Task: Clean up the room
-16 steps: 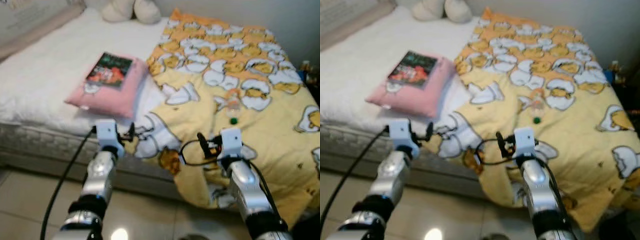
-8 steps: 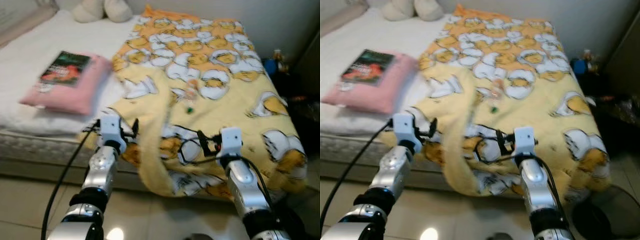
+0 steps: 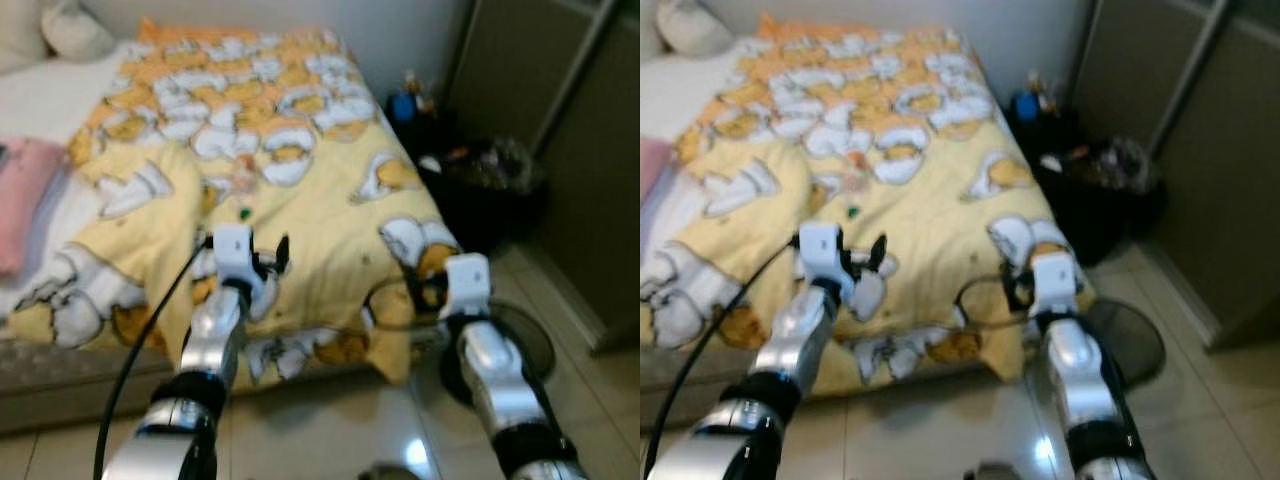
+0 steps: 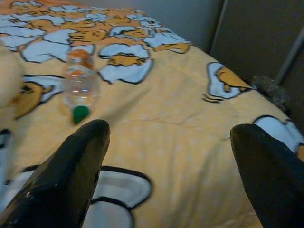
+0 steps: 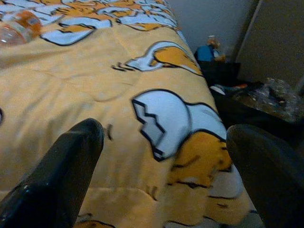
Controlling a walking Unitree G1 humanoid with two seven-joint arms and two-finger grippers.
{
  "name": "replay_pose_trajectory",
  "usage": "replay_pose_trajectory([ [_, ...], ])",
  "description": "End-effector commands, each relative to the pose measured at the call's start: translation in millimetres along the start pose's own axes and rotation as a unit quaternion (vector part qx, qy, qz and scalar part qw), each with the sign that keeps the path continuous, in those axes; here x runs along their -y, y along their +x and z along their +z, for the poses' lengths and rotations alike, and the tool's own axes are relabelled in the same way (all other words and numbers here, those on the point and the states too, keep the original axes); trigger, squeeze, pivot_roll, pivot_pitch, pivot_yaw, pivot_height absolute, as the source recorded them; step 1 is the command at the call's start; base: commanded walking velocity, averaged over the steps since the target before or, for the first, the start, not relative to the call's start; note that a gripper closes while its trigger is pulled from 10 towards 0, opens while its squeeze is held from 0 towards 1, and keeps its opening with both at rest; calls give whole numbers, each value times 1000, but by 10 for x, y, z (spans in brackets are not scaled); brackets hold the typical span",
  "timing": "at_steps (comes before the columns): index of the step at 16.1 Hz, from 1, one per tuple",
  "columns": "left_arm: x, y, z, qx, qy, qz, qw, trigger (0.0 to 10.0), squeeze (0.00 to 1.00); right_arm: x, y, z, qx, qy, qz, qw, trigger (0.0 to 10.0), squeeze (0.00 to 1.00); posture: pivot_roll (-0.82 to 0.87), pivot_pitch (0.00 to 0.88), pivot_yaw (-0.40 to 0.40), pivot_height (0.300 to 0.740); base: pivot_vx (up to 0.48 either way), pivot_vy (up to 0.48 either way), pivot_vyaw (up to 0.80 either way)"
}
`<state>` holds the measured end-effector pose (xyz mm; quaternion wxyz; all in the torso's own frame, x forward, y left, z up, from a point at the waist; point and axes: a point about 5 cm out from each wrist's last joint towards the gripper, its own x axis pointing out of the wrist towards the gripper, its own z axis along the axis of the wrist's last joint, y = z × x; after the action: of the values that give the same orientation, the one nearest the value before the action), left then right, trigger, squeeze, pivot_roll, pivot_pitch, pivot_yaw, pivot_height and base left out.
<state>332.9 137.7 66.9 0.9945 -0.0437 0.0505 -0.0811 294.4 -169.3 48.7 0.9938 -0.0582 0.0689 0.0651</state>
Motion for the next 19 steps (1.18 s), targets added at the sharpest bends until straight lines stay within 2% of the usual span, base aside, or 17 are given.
replay_pose_trajectory([
  [1,-55,18,37,4,-7,14,1000,10000,0,-18,18,37,9,-3,2,1000,10000,0,-229,0,44,740,480,0,0],
  [4,-133,28,27,-7,-15,58,998,10000,0,-26,10,26,8,-3,4,1000,10000,0,-231,0,46,740,466,0,0],
  [7,-136,34,28,-8,-3,65,998,10000,0,-24,-6,4,5,-1,1,1000,10000,0,-234,0,48,740,458,0,0],
  [8,-131,51,65,-1,15,60,998,10000,0,-27,-11,-6,4,0,0,1000,10000,0,-238,0,50,740,458,0,0],
  [11,-281,100,183,9,3,89,996,10000,0,-47,-15,-14,2,1,3,1000,10000,0,-240,0,44,740,458,0,0],
  [13,-319,128,246,16,0,99,995,10000,0,-35,-8,-2,4,1,0,1000,10000,0,-244,0,45,740,454,0,0],
  [17,-213,272,471,38,11,73,997,10000,0,-59,-27,-10,5,0,3,1000,10000,0,-252,0,44,740,454,0,0],
  [19,-206,334,548,34,8,76,997,10000,0,-70,-44,-17,4,0,3,1000,10000,0,-256,0,44,740,454,0,0],
])
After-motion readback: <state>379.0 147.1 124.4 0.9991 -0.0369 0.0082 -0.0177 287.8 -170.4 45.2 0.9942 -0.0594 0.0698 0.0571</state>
